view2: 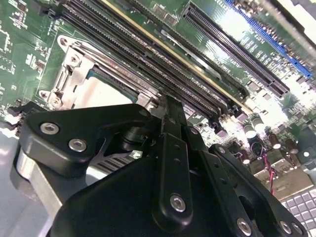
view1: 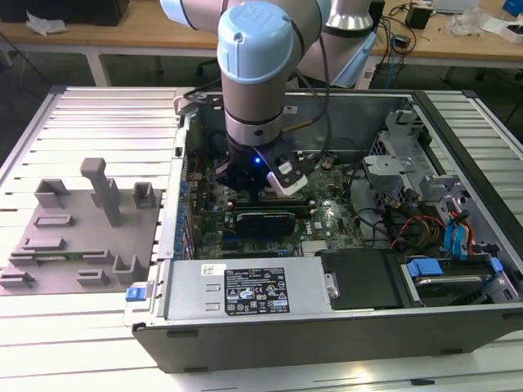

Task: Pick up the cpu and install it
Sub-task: 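Install the second cpu locking lever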

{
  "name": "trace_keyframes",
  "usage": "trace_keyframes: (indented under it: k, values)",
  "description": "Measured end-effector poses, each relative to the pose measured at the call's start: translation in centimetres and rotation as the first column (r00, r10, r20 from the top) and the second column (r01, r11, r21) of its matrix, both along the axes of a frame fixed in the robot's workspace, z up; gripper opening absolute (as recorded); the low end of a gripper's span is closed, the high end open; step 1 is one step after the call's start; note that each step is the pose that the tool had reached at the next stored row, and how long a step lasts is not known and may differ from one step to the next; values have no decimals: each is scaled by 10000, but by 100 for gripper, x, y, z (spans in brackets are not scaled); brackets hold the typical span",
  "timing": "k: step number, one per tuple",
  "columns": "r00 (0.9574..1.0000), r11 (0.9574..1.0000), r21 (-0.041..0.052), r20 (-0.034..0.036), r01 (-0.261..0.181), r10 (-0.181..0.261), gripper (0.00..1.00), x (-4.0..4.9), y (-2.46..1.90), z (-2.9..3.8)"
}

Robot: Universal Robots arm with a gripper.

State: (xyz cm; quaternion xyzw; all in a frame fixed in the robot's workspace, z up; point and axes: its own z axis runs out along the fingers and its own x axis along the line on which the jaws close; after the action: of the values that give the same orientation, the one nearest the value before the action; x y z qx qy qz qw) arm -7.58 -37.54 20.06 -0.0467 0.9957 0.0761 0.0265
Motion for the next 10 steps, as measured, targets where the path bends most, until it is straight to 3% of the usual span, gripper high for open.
trace_keyframes:
  k: [4,10]
  values:
    - [10000,10000,66,17,-2,2,11,-12,-4,-8]
    - [10000,10000,70,18,1,-1,11,-23,-4,-9]
